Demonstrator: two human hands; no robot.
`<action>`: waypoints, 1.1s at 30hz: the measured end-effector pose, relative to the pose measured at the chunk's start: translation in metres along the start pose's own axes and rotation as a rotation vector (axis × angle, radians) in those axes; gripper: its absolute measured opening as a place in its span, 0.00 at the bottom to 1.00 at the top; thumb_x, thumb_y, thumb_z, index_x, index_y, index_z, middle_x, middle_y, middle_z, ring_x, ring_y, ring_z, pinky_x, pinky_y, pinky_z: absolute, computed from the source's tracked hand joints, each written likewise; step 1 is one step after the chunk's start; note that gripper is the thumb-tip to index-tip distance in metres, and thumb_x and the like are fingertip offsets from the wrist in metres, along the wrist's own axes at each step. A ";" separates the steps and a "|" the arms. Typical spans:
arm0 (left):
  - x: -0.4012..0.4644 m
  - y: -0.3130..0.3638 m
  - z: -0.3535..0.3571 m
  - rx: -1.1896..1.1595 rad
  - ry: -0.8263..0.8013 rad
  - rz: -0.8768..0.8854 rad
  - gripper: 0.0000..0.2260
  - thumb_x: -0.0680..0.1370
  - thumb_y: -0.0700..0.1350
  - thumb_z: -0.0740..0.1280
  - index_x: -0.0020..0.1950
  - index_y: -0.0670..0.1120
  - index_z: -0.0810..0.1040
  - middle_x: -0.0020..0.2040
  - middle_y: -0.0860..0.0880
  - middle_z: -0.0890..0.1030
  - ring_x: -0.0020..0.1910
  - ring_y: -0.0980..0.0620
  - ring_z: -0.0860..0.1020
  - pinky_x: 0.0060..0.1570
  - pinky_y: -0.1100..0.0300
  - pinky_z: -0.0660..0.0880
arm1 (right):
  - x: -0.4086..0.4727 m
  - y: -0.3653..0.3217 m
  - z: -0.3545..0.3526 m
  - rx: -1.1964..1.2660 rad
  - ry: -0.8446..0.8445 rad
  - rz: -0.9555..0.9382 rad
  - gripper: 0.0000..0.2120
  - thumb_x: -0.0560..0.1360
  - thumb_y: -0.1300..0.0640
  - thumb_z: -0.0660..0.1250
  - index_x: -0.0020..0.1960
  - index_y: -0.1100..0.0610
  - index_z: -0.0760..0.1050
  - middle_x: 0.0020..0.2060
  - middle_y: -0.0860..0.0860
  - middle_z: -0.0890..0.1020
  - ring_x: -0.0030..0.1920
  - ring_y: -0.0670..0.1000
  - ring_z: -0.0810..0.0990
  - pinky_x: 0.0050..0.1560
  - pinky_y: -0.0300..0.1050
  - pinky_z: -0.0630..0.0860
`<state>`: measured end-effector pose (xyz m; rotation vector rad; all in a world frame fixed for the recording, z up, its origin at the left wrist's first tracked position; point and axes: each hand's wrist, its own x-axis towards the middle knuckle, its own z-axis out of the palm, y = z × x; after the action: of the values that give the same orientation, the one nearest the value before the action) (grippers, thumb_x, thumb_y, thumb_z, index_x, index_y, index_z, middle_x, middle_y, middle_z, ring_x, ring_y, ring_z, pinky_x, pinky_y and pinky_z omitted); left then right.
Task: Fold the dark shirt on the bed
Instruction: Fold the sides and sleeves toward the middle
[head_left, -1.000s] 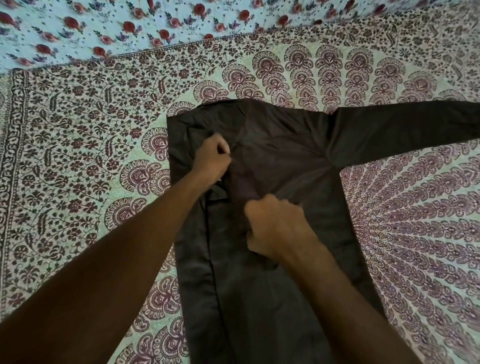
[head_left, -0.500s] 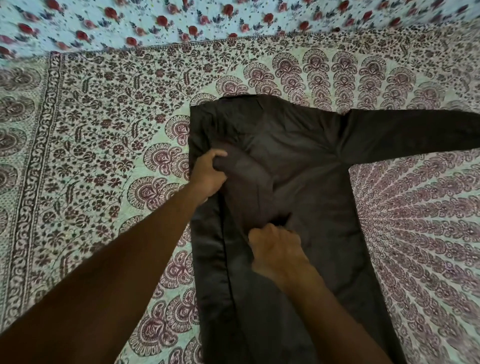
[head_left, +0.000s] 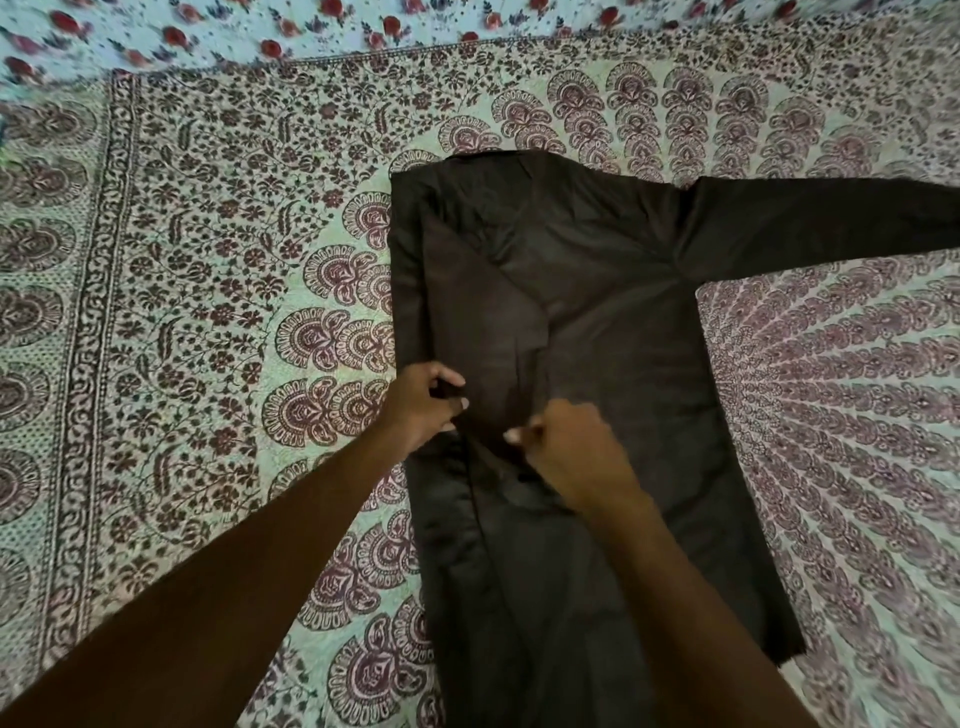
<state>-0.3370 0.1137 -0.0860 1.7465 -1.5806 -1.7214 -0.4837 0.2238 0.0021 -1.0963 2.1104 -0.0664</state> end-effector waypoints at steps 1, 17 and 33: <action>-0.005 -0.002 0.001 -0.040 -0.010 -0.031 0.13 0.74 0.33 0.73 0.58 0.42 0.79 0.51 0.48 0.75 0.44 0.53 0.78 0.34 0.58 0.82 | 0.002 0.008 0.003 -0.088 0.094 0.044 0.15 0.80 0.46 0.66 0.54 0.60 0.76 0.57 0.61 0.78 0.57 0.62 0.78 0.50 0.50 0.76; -0.060 -0.037 0.006 -0.134 -0.083 -0.068 0.26 0.70 0.30 0.75 0.61 0.53 0.78 0.55 0.48 0.80 0.50 0.50 0.80 0.44 0.42 0.83 | -0.008 0.047 0.069 0.266 -0.020 0.163 0.27 0.70 0.36 0.74 0.53 0.58 0.79 0.49 0.54 0.84 0.53 0.57 0.82 0.52 0.44 0.77; -0.123 -0.078 0.008 -0.372 -0.216 -0.084 0.30 0.74 0.30 0.72 0.71 0.53 0.71 0.59 0.55 0.79 0.50 0.55 0.83 0.41 0.51 0.83 | -0.015 0.067 0.087 0.768 -0.057 0.123 0.13 0.75 0.53 0.75 0.37 0.57 0.75 0.29 0.43 0.79 0.35 0.47 0.80 0.31 0.38 0.75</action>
<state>-0.2710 0.2439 -0.0768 1.5043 -1.1712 -2.1416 -0.4693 0.3007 -0.0761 -0.4963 1.8323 -0.7125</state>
